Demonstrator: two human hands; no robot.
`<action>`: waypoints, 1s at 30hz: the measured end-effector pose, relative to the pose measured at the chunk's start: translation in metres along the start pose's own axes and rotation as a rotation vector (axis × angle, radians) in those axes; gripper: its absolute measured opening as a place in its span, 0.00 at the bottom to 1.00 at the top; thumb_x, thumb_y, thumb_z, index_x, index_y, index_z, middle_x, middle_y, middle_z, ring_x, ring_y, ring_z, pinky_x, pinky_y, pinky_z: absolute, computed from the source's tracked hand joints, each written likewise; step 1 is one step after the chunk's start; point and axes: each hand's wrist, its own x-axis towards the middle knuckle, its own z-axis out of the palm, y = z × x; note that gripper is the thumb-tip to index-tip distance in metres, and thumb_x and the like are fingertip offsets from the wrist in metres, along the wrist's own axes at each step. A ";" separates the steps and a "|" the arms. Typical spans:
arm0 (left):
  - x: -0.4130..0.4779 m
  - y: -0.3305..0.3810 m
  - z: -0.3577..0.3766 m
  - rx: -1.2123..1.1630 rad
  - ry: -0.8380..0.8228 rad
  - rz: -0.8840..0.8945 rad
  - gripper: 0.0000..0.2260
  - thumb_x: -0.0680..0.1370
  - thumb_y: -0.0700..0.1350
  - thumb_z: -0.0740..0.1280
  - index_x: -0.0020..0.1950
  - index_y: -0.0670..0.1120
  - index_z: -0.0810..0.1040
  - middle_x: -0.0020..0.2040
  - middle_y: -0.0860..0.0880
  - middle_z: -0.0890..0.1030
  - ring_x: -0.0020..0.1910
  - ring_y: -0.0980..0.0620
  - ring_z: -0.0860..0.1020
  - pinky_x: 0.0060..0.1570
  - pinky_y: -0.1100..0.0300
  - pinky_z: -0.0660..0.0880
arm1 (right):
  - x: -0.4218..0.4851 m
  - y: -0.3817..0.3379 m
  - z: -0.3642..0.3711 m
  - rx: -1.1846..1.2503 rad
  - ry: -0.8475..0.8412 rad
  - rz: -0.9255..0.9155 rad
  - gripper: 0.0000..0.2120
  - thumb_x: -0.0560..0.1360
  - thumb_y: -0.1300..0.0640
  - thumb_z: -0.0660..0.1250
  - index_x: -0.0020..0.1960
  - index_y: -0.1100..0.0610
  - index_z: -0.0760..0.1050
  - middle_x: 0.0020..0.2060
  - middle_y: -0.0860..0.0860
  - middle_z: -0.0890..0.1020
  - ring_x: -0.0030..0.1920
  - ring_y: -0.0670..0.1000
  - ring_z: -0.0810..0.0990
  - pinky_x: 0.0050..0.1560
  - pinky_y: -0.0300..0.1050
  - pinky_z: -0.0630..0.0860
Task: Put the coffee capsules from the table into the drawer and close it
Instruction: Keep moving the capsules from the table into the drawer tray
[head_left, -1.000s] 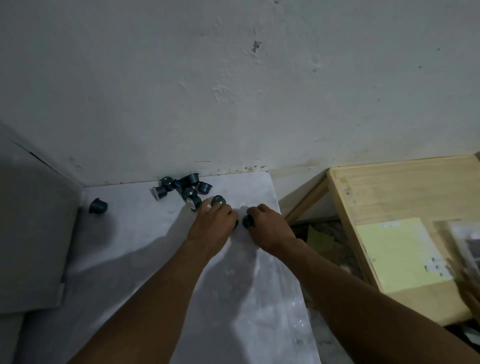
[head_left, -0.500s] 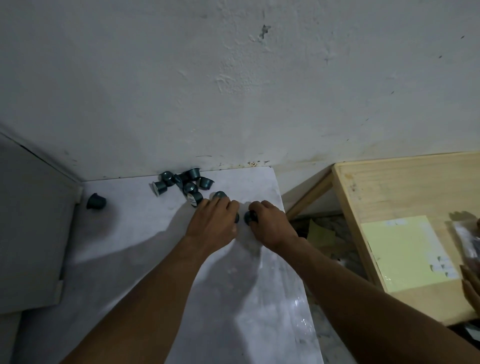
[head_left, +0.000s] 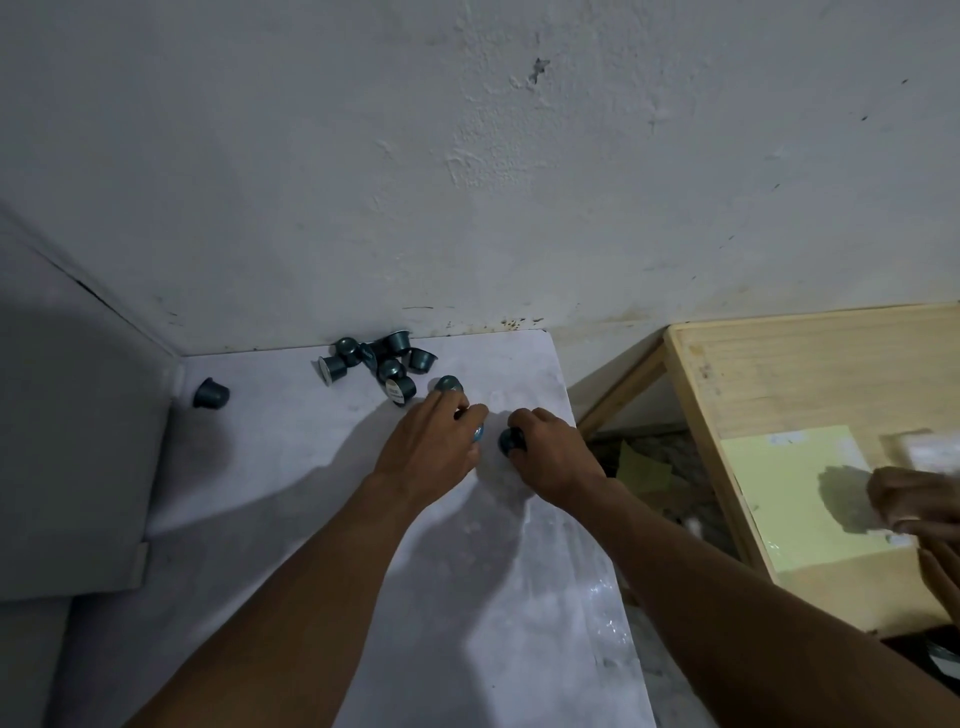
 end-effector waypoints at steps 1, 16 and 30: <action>-0.002 0.001 -0.001 0.006 -0.001 -0.003 0.14 0.67 0.42 0.74 0.50 0.44 0.79 0.44 0.45 0.78 0.40 0.47 0.75 0.37 0.56 0.76 | -0.002 0.000 0.000 -0.005 -0.006 0.000 0.11 0.77 0.59 0.60 0.59 0.58 0.71 0.53 0.57 0.77 0.49 0.58 0.77 0.48 0.48 0.74; -0.062 0.044 -0.038 -0.074 0.041 -0.210 0.21 0.76 0.47 0.68 0.67 0.45 0.69 0.60 0.46 0.74 0.57 0.47 0.74 0.54 0.57 0.73 | -0.066 -0.021 -0.023 0.041 0.161 -0.133 0.13 0.73 0.56 0.64 0.57 0.58 0.74 0.50 0.56 0.77 0.46 0.56 0.77 0.44 0.43 0.72; -0.224 0.125 -0.101 -0.381 0.433 -0.638 0.22 0.67 0.47 0.77 0.58 0.45 0.77 0.51 0.46 0.82 0.49 0.50 0.78 0.53 0.54 0.76 | -0.216 -0.082 -0.021 0.083 0.312 -0.442 0.12 0.71 0.56 0.67 0.53 0.58 0.76 0.46 0.55 0.77 0.45 0.53 0.75 0.42 0.41 0.66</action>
